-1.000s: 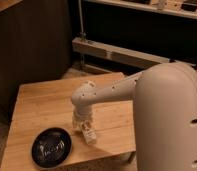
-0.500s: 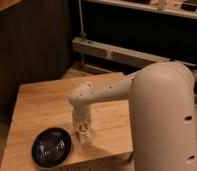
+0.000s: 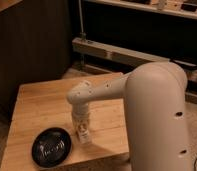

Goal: Place the bottle in the ceramic bowl

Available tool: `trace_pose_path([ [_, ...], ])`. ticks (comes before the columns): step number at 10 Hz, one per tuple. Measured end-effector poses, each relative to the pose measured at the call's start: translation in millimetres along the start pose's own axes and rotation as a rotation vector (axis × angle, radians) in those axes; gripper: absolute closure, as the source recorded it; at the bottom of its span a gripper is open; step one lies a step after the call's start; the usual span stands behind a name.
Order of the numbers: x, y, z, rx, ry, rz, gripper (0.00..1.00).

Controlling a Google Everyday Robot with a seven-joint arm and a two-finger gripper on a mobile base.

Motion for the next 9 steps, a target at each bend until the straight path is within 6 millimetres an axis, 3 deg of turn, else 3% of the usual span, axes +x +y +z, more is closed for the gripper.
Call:
trace_pose_path([
  [3, -3, 3, 3, 0.011, 0.014, -0.011, 0.67],
  [6, -4, 4, 1, 0.008, 0.010, -0.011, 0.95],
  [8, -10, 8, -22, 0.004, -0.040, -0.016, 1.00],
  [9, -14, 18, -43, 0.006, -0.073, -0.028, 1.00],
])
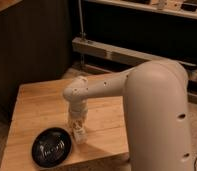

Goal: Place the bottle in the ceramic bowl

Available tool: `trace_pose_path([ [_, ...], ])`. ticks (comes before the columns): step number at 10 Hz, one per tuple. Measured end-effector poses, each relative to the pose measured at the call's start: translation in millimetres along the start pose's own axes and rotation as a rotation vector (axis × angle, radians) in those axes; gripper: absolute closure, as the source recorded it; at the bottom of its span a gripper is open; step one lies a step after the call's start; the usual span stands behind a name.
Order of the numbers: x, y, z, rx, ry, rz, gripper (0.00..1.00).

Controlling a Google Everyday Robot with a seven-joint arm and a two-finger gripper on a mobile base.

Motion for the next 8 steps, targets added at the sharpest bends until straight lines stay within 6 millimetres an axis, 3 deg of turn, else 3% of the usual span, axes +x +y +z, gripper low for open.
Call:
trace_pose_path([
  [3, -13, 18, -59, 0.001, -0.073, -0.019, 1.00],
  [4, -16, 26, -68, -0.006, -0.087, -0.033, 1.00],
  [7, -24, 72, -71, -0.079, -0.135, -0.104, 1.00],
  [8, -24, 75, -69, -0.096, -0.146, -0.114, 1.00],
])
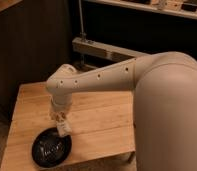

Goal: Place the bottle in the ceramic bowl

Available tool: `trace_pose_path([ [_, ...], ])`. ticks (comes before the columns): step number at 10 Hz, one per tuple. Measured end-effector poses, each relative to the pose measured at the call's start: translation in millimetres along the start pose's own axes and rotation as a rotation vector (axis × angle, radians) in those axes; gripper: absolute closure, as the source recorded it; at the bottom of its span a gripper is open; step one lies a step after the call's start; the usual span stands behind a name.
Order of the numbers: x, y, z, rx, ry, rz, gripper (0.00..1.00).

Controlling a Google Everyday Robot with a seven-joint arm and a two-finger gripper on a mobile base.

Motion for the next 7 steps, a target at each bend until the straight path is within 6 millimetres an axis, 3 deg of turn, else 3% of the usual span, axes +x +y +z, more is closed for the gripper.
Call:
trace_pose_path([
  [4, 10, 15, 4, -0.114, -0.041, -0.033, 1.00],
  [7, 28, 41, -2, -0.160, -0.052, -0.087, 1.00],
])
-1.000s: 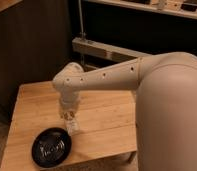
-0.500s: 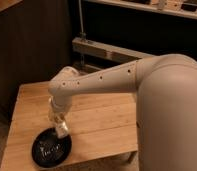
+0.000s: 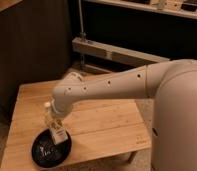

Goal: Place the bottle in the ceramic bowl

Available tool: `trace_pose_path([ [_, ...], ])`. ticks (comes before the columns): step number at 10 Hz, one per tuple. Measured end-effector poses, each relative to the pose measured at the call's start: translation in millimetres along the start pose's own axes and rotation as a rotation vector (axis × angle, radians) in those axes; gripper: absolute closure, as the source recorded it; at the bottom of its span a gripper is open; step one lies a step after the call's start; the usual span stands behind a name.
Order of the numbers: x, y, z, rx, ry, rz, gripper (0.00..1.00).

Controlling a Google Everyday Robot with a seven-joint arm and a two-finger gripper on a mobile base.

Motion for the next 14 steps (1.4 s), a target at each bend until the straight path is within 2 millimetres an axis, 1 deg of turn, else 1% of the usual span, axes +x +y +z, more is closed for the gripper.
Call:
trace_pose_path([
  [1, 5, 12, 3, -0.011, 0.005, -0.024, 1.00],
  [3, 11, 17, 11, -0.033, 0.006, -0.052, 1.00],
  [4, 13, 20, 15, -0.043, 0.007, -0.065, 0.98],
  [5, 14, 20, 19, -0.050, 0.006, -0.072, 0.91],
  [8, 21, 16, 33, -0.069, -0.006, -0.091, 0.60],
  [12, 26, 18, 39, -0.091, -0.007, -0.139, 0.23],
  [13, 26, 18, 40, -0.093, -0.008, -0.146, 0.20],
  [14, 27, 18, 40, -0.097, -0.008, -0.152, 0.20],
])
